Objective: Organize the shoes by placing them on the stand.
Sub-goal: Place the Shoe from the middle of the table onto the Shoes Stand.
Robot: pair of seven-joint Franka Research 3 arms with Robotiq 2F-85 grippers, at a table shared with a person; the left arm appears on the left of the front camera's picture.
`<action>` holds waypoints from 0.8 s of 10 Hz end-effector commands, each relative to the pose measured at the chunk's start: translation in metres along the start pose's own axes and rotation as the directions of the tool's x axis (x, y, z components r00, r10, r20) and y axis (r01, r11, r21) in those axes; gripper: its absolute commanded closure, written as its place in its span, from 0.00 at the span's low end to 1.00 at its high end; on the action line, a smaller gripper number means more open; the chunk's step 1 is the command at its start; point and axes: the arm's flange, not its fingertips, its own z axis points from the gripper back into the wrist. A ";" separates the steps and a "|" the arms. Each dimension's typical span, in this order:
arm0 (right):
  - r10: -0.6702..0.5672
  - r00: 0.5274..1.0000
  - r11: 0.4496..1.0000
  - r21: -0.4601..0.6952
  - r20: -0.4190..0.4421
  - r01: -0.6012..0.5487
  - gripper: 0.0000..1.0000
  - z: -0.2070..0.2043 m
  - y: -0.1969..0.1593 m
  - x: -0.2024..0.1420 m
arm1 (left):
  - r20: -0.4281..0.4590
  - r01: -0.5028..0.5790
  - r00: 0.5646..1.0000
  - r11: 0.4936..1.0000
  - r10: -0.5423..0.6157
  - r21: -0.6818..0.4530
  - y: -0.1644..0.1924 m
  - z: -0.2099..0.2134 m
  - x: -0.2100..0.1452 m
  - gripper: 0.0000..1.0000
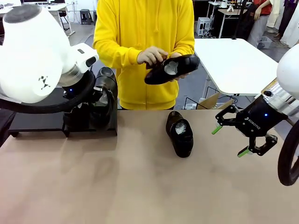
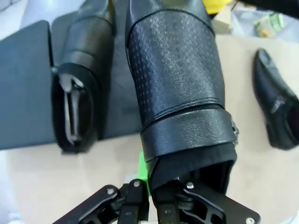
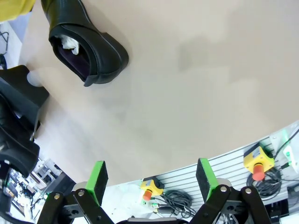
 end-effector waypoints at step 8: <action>0.017 1.000 1.000 0.008 -0.005 -0.017 0.00 0.001 0.000 0.002 | 0.103 -0.100 0.990 0.993 0.093 0.066 0.007 -0.073 0.037 1.00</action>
